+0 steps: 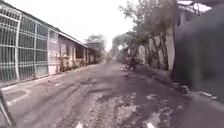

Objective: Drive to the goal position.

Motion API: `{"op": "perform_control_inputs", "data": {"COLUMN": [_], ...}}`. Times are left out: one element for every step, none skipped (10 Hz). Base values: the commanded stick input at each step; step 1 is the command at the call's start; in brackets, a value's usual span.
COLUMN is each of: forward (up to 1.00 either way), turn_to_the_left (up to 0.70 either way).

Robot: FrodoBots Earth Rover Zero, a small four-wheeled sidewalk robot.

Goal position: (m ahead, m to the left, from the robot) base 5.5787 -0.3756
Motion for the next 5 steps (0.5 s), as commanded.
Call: {"op": "perform_control_inputs", "data": {"forward": [0.67, 0.67, 0.68, 0.7, 0.7], "turn_to_the_left": [0.01, 0.01, 0.01, 0.01, 0.01]}}
